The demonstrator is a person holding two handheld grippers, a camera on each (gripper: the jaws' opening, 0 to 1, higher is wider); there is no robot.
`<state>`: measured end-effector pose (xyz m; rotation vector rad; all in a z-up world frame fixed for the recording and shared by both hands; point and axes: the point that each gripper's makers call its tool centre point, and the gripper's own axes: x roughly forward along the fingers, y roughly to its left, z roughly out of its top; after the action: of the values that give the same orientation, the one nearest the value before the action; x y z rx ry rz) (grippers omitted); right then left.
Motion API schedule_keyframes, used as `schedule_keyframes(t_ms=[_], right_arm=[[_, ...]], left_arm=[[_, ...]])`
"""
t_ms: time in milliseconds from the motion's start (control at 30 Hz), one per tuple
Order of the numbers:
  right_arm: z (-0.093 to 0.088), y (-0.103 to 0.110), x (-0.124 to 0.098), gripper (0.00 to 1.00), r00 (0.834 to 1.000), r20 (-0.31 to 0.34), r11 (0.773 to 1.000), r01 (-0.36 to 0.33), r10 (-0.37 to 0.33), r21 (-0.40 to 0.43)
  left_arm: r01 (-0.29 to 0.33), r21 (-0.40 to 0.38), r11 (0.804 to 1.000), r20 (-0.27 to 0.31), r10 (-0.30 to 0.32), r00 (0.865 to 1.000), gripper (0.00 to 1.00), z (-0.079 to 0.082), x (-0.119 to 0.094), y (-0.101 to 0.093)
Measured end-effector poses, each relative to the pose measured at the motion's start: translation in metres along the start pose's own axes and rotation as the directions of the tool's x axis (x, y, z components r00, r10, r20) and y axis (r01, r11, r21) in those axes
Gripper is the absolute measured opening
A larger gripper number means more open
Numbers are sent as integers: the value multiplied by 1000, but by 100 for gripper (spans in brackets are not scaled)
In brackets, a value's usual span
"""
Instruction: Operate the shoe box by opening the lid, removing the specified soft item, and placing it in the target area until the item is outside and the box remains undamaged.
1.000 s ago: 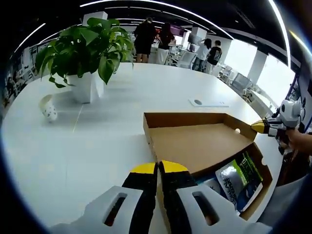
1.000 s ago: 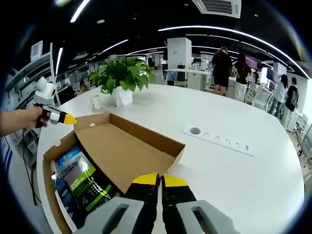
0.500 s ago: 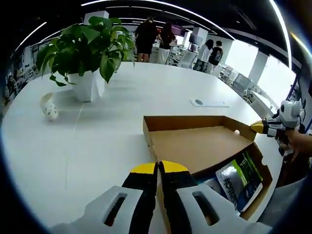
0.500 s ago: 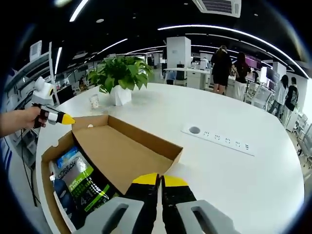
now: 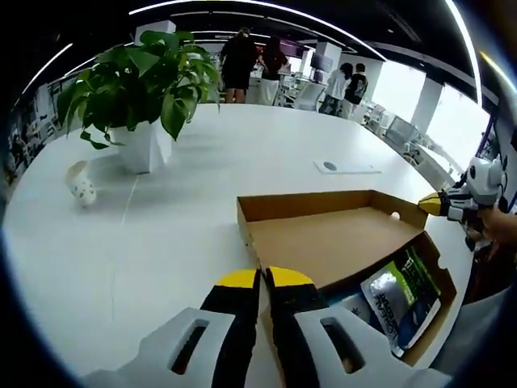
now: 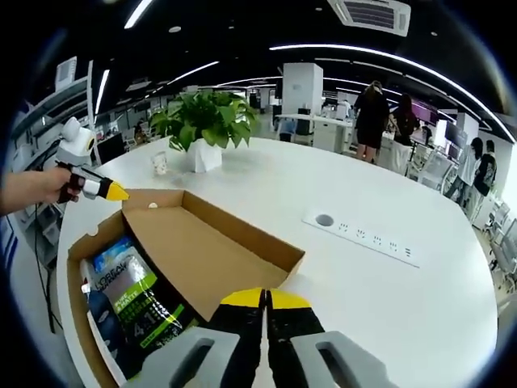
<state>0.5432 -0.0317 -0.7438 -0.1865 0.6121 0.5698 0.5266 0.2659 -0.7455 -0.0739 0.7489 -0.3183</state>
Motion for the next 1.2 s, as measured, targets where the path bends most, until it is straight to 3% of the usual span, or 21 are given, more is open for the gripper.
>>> schedule_keyframes(t_ms=[100, 333, 800, 867, 1200], right_arm=[[0, 2, -2, 0, 1000, -1, 1000, 0, 0, -15], [-1, 7, -8, 1, 1000, -7, 999, -10, 9, -45], [-8, 18, -24, 12, 999, 5, 998, -32, 32, -60], [-9, 20, -27, 13, 999, 8, 997, -32, 33, -67], [-13, 26, -41, 19, 999, 23, 996, -36, 38, -78]], left_arm=[[-14, 49, 999, 1, 14, 1000, 3, 2, -1, -1], [-11, 68, 998, 21, 10, 1000, 13, 9, -3, -6], [-11, 100, 995, 35, 8, 999, 21, 13, -16, -13], [12, 100, 995, 39, -16, 999, 17, 14, -20, -20], [52, 142, 988, 24, -56, 998, 19, 8, -25, -46]])
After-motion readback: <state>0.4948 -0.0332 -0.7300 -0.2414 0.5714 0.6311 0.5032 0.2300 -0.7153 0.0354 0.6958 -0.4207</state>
